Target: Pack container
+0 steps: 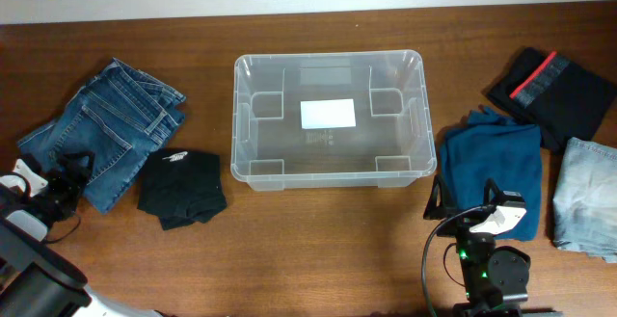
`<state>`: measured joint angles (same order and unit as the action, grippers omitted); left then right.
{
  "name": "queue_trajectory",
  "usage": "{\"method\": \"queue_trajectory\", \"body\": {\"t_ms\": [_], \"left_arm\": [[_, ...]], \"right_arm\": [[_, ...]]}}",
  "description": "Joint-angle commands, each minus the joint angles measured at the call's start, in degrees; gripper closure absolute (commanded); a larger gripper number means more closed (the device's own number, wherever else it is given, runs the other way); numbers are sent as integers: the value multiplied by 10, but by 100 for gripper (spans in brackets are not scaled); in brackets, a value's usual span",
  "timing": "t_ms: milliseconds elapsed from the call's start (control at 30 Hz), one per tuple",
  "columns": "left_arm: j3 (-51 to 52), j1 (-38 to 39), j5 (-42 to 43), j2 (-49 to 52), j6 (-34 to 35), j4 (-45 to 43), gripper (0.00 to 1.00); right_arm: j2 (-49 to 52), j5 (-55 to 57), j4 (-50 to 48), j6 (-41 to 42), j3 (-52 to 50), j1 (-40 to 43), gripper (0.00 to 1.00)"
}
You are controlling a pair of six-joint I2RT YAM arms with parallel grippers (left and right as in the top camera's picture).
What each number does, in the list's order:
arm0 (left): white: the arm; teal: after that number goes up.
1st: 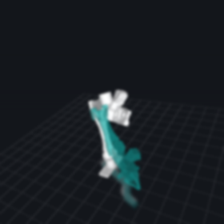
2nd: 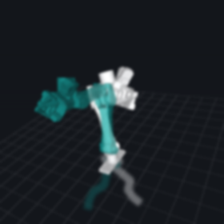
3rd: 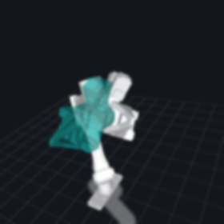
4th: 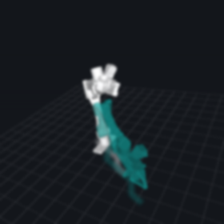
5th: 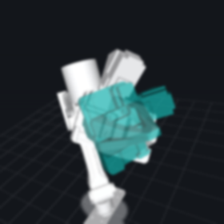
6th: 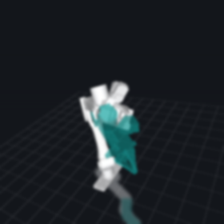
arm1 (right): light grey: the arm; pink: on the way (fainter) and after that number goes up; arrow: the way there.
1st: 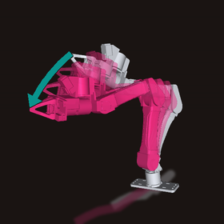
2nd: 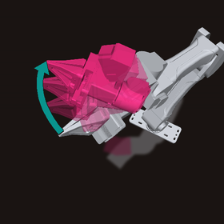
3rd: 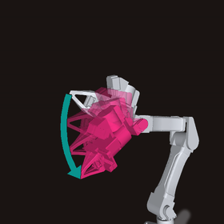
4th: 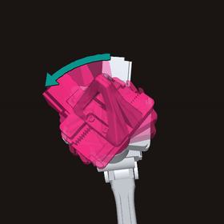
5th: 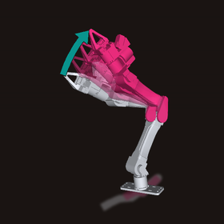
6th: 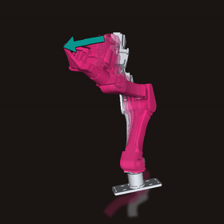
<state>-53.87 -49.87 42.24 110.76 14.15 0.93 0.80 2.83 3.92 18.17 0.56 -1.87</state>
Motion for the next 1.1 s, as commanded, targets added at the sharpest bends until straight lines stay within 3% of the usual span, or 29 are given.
{"method": "queue_trajectory", "body": {"t_ms": [0,100,133,200,233,400,433,500,533,567,600,667,700,933,1067], "left_arm": [[40,11,-97,65,-3,27,1],[40,11,-97,65,-3,25,1],[40,11,-97,65,-3,25,10],[40,11,-97,65,-3,23,39],[40,11,-97,65,-3,23,42],[40,11,-97,66,-3,21,30],[40,11,-97,66,-3,21,32],[40,11,-97,66,-6,21,44],[40,11,-97,66,-5,21,45],[40,11,-97,66,-5,21,45],[40,11,-98,66,-5,21,38],[40,11,-104,66,-5,21,8],[40,11,-106,66,-5,23,1],[40,5,-106,61,35,74,1],[40,5,-185,32,64,159,1]], "right_arm": [[-5,7,4,1,-2,-4,2],[-5,7,4,1,-2,-4,2],[-5,7,4,1,-2,-4,2],[-5,7,4,1,-2,-4,2],[-5,7,4,1,-2,-4,2],[-5,7,4,1,-2,-4,2],[-5,7,4,1,-2,-4,2],[-5,7,4,1,-2,-4,2],[-5,7,4,1,-2,-4,2],[-5,7,4,1,-2,-4,2],[-5,7,4,1,-2,-4,2],[-5,7,4,1,-2,-4,2],[-5,7,4,1,-2,-4,2],[-5,7,4,1,-2,-4,1],[-5,7,4,1,-2,-4,1]]}}
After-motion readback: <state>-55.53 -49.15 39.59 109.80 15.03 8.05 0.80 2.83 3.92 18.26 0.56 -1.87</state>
